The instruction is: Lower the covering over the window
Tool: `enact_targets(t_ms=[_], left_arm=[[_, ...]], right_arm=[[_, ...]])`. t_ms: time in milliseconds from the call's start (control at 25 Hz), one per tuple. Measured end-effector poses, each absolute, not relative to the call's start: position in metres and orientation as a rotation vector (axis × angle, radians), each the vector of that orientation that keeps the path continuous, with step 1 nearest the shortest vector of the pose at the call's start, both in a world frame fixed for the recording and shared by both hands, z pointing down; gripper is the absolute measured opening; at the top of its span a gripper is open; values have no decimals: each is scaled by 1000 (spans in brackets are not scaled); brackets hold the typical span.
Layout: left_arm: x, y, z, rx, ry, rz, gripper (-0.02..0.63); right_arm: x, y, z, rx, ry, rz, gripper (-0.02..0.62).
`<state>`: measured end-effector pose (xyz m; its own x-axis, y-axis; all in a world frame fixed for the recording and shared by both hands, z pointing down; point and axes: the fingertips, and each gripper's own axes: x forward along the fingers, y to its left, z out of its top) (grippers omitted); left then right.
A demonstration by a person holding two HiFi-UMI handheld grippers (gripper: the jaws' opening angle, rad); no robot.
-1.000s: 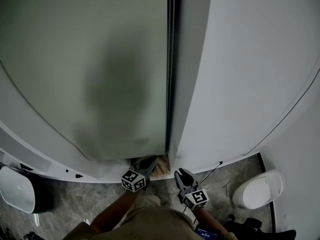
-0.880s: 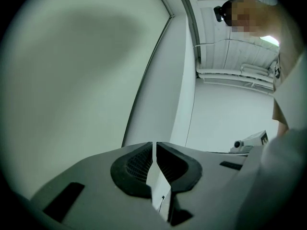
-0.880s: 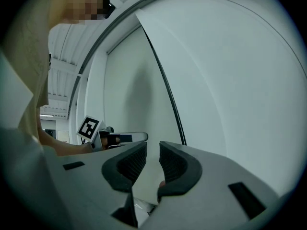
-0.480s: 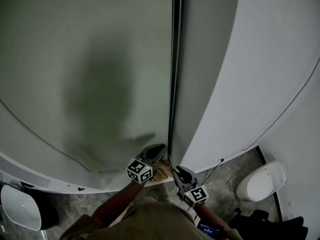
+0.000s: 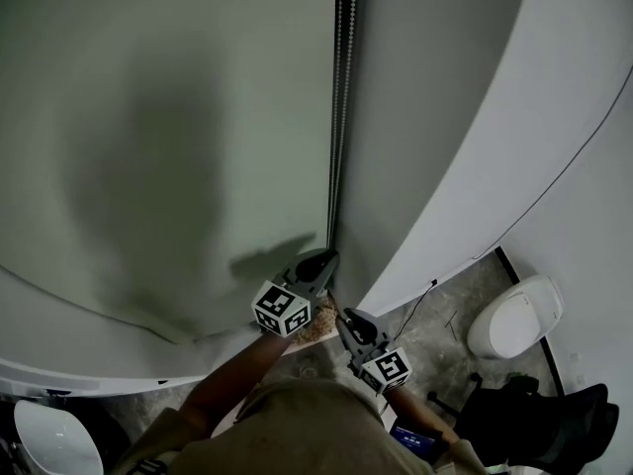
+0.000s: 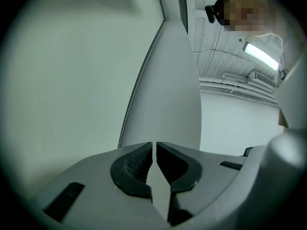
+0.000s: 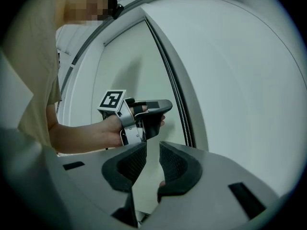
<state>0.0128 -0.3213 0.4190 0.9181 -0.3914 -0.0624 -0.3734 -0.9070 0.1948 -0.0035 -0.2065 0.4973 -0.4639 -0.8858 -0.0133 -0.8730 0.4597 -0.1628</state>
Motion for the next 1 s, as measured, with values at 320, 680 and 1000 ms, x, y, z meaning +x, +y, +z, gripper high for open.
enact_targets(t_ms=[320, 680, 1000], left_arm=[[21, -365, 429, 2893, -572, -101, 40], [25, -406, 454, 2881, -651, -66, 41], [39, -430, 461, 2923, -678, 7, 114]], right_arm=[[-9, -224, 504, -1683, 2549, -253, 72], [2, -234, 523, -1758, 2518, -287, 72], [8, -243, 535, -1787, 2494, -351, 72]])
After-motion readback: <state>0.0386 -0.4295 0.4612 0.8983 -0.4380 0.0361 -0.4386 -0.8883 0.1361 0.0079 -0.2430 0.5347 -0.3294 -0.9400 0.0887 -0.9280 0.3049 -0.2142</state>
